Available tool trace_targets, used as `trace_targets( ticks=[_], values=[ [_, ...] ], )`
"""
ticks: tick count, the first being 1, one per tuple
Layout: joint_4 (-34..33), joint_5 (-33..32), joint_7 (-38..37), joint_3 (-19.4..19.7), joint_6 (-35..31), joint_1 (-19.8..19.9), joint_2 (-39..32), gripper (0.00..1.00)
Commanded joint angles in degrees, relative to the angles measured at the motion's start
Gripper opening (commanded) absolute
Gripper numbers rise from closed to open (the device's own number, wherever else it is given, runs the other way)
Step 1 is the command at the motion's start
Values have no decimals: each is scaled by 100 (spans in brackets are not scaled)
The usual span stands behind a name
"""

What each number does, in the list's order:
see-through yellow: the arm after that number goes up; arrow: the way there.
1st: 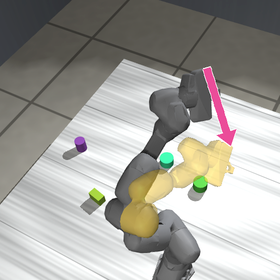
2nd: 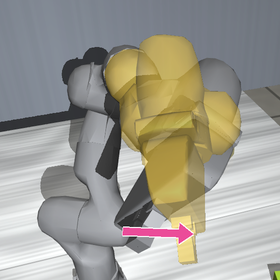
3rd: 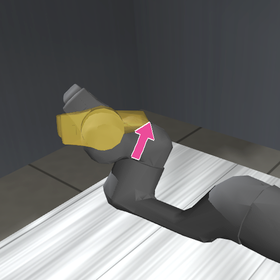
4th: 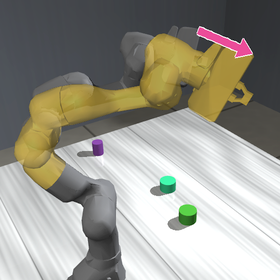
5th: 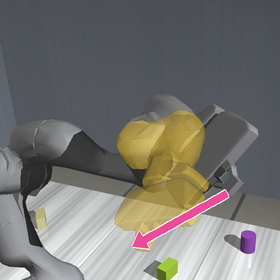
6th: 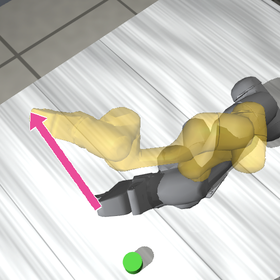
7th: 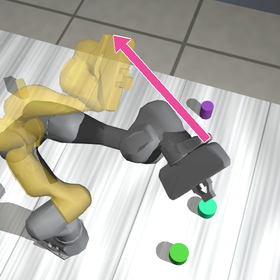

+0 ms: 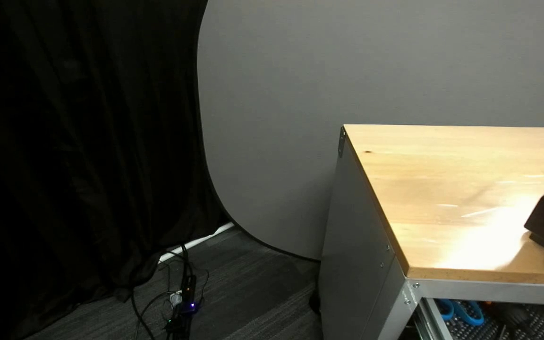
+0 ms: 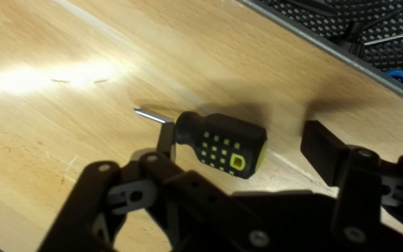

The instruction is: Put the black object in the topmost drawer and close the drawer

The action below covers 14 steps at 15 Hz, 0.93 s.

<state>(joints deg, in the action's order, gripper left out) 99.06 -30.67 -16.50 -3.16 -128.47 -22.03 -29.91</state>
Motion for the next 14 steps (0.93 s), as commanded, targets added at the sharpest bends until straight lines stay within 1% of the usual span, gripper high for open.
trace_targets(
  ticks=[1, 3, 5, 8, 10, 14],
  values=[
    [-231, -49, -20, 35, -125, -47, -168, 58],
    [-271, -74, -36, 54, -137, -52, -190, 42],
    [-294, -66, -59, 75, -111, -52, -173, 28],
    [-191, 42, -154, 87, 279, -65, -5, 28],
    [-90, 89, -264, 93, 670, -82, 140, 28],
    [193, 82, -845, 65, 1594, -139, 514, 28]
  ],
)
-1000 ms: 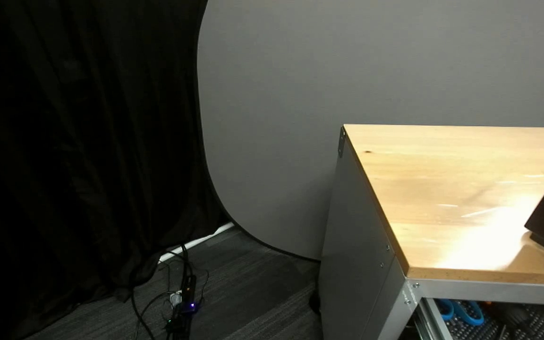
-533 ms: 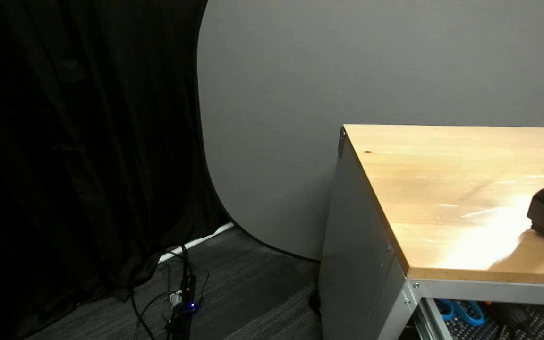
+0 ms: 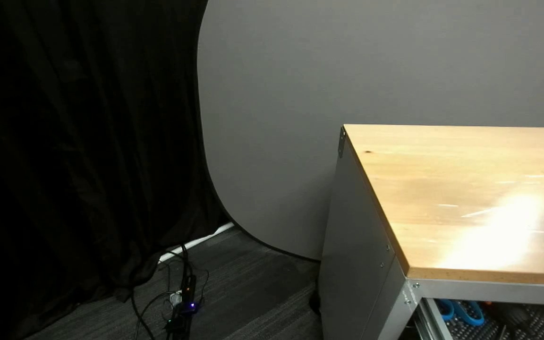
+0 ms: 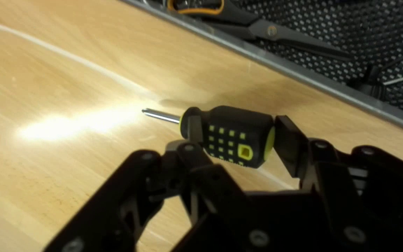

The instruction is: Put the black object in the topmost drawer and close the drawer

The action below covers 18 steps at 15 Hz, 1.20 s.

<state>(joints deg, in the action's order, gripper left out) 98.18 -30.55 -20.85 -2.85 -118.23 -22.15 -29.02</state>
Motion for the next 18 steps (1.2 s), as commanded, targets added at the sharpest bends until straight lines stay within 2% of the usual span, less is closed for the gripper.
trace_targets(
  ticks=[1, 4, 6, 9, 12, 18],
  values=[
    [389, 83, -634, 12, 762, -134, 544, 28],
    [684, 277, -1070, -125, 1164, -73, 827, 28],
    [980, 475, -1385, -219, 1195, -21, 1013, 28],
    [1489, 633, -1829, -342, 792, 18, 1172, 28],
    [1799, 533, -2060, -445, 247, 0, 1153, 28],
    [1890, 248, -2201, -474, -510, -85, 916, 28]
  ],
)
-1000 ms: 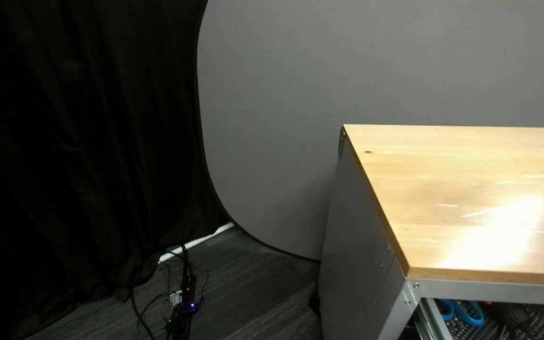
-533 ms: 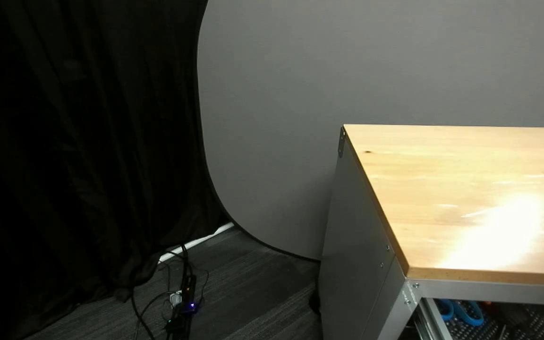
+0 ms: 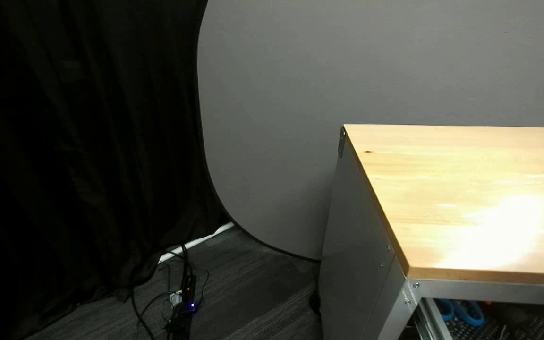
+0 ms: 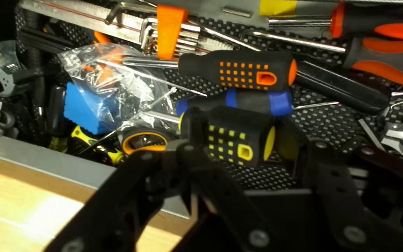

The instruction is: Put the black object in the topmost drawer and close the drawer

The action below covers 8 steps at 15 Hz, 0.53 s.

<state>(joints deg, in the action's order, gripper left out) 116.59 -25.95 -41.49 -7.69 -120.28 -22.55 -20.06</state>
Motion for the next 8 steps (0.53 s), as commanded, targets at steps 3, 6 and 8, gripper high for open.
trace_targets(
  ticks=[3, 6, 8],
  values=[
    [-53, -541, -197, 62, -437, -103, -82, 28],
    [-104, -659, -119, 49, -567, -72, -184, 79],
    [-111, -643, -101, 53, -625, -64, -220, 92]
  ],
)
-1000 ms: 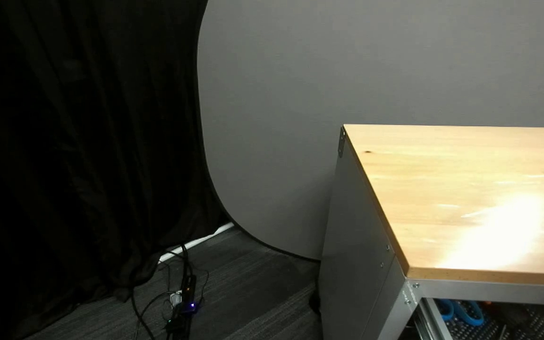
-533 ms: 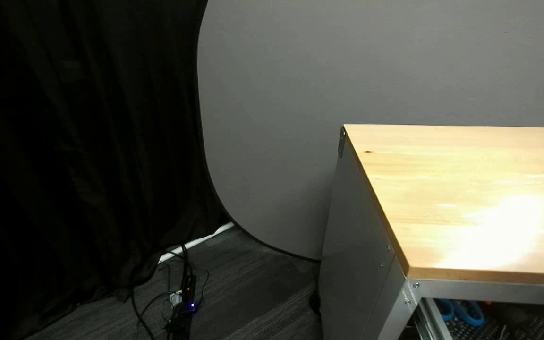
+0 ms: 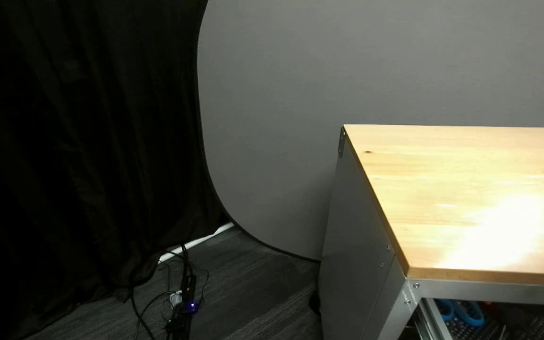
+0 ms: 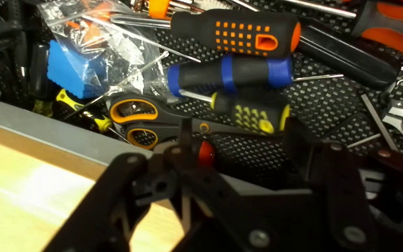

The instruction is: Put the black object in the topmost drawer and close the drawer

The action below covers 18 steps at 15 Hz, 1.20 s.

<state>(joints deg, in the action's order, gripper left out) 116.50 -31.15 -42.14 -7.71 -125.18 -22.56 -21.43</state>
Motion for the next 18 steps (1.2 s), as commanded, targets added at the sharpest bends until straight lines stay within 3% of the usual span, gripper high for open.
trace_targets(
  ticks=[1, 5, 9, 12, 18],
  values=[
    [-108, -79, 2, 50, -123, -54, -86, 99],
    [-107, 385, 55, 14, 623, 2, 128, 100],
    [315, 1042, -295, -4, 1279, 131, 669, 99],
    [824, 1320, -630, -21, 1221, 256, 1068, 100],
    [1874, 1222, -1041, -32, 516, 524, 1510, 100]
  ],
)
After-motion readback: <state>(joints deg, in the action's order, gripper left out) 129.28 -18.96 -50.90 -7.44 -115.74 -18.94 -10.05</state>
